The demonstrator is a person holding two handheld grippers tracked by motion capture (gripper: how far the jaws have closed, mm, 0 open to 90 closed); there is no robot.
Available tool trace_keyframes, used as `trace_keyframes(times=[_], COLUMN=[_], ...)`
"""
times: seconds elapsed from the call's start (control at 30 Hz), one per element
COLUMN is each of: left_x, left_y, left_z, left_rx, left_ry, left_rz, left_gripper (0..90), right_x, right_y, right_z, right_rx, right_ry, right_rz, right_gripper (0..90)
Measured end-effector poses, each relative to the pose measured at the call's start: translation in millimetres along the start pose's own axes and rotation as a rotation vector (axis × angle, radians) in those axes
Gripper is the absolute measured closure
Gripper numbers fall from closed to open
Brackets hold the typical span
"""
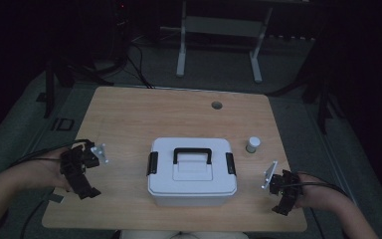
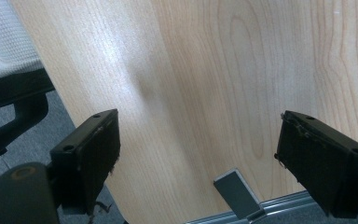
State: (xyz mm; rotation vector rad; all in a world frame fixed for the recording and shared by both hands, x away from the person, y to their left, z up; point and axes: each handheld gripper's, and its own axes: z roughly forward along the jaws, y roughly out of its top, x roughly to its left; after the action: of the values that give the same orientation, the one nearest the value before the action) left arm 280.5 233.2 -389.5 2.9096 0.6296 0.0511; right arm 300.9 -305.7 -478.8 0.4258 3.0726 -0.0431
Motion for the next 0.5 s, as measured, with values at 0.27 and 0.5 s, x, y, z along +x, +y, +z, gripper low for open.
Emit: trace_keyframes(times=[0.27,0.5], left_x=[-4.7,-9.2], left_y=[47.2,73.9], left_z=[-9.9,-14.8], left_rx=[-0.016,-0.028], left_ry=[0.006,0.013], left_rz=[0.092,0.151], left_gripper=[3.9,4.0], right_x=[0.5,0.5], right_y=[0.4,-1.6], right_z=[-2.9,-4.7], right_rx=[0.019,0.009], right_ry=[0.008,-0.003], right_rz=[0.008,0.015], right_gripper=[13.1,12.8])
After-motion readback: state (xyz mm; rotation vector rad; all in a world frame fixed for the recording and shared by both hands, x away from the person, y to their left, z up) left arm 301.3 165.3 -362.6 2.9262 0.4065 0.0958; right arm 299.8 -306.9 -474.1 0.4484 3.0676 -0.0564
